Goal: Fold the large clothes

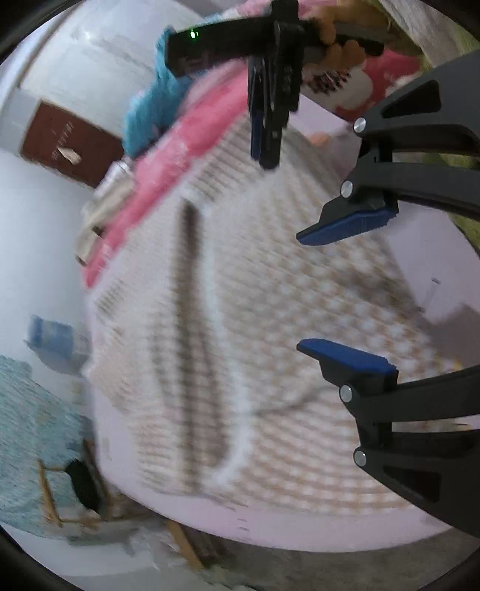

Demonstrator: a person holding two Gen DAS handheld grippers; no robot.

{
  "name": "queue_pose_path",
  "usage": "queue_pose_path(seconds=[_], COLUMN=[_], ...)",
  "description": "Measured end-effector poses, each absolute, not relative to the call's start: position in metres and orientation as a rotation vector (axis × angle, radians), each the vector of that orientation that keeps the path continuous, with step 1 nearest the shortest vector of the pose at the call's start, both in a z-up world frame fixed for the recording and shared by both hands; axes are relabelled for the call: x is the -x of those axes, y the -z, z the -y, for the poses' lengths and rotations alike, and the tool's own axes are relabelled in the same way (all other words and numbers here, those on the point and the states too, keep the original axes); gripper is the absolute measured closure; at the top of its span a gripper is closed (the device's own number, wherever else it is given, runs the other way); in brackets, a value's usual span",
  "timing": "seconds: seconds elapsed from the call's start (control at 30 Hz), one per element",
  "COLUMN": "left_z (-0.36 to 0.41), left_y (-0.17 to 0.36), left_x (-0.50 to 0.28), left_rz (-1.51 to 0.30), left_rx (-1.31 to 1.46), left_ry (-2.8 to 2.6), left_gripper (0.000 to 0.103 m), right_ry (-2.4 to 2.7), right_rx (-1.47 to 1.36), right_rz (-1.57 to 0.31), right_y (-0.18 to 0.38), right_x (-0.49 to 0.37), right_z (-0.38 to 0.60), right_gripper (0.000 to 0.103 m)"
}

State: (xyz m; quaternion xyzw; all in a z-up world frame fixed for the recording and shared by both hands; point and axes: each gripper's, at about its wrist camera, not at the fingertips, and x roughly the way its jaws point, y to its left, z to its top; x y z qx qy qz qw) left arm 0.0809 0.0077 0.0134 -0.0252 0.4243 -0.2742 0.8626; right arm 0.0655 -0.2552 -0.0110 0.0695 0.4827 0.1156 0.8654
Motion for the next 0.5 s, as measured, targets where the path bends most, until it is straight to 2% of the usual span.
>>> queue_pose_path(seconds=[0.1,0.17,0.27,0.5], left_z=[0.002,0.015,0.027,0.019], left_y=[-0.014,-0.001,0.022,0.004], left_x=[-0.099,-0.107,-0.109,-0.111], left_rz=[-0.894,-0.936,-0.983,-0.911], left_rx=[0.127,0.117,0.053,0.070], left_ry=[0.645,0.670,0.643,0.626], left_gripper=[0.051,0.051,0.051,0.051], right_ry=[-0.276,-0.322,-0.329,-0.302], right_rx=[-0.134,-0.131,-0.075,-0.105], right_rz=[-0.970,-0.970,-1.025,-0.999], right_y=[0.006,0.012,0.041,0.024], right_x=[-0.078,-0.093,-0.101,-0.107], right_z=[0.243,0.230,0.219,0.227], right_gripper=[0.071,0.075,0.075,0.076])
